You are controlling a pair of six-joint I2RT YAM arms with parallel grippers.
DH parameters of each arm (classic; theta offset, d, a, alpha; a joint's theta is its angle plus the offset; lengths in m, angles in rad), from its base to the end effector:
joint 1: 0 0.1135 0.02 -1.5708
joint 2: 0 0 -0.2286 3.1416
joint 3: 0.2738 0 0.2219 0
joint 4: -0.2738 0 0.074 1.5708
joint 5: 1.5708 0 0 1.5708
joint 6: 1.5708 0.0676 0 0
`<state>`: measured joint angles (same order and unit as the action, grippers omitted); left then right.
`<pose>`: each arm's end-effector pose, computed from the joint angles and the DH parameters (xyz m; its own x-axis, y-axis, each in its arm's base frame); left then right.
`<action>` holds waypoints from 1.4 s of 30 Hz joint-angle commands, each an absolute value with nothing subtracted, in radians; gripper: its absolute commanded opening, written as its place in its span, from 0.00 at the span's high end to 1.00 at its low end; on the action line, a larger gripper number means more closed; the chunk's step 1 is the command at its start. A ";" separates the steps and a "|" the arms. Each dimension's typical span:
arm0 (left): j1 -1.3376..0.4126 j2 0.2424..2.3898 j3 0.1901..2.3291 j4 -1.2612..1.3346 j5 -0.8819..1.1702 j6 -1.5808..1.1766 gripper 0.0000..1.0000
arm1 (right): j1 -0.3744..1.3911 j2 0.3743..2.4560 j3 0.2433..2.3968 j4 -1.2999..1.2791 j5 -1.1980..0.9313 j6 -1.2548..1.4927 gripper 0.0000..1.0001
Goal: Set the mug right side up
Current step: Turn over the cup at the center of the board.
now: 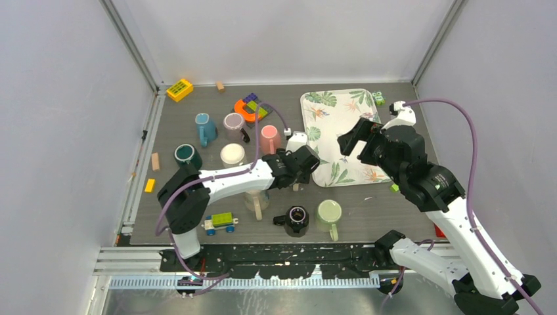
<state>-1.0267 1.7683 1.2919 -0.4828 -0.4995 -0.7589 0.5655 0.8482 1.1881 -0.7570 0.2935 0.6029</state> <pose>0.2134 -0.2902 0.1838 -0.7264 0.0337 -0.6865 0.1500 0.9825 -0.1106 0.1600 0.0784 0.3566 -0.4459 0.3599 -0.8195 -0.0446 0.9056 0.4219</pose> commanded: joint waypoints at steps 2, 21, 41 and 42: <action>-1.039 1.804 1.329 -0.393 -0.604 -0.765 0.37 | 0.567 0.832 1.174 -0.735 0.293 0.576 0.00; -1.038 1.832 1.321 -0.371 -0.701 -0.771 0.69 | 0.567 0.871 1.166 -0.725 0.253 0.557 0.00; -0.943 1.610 1.291 -0.178 -0.476 -0.663 1.00 | 0.566 0.892 1.032 -0.594 0.150 0.663 0.00; -0.935 1.596 1.293 -0.165 -0.463 -0.663 1.00 | 0.567 0.890 1.026 -0.578 0.138 0.669 0.00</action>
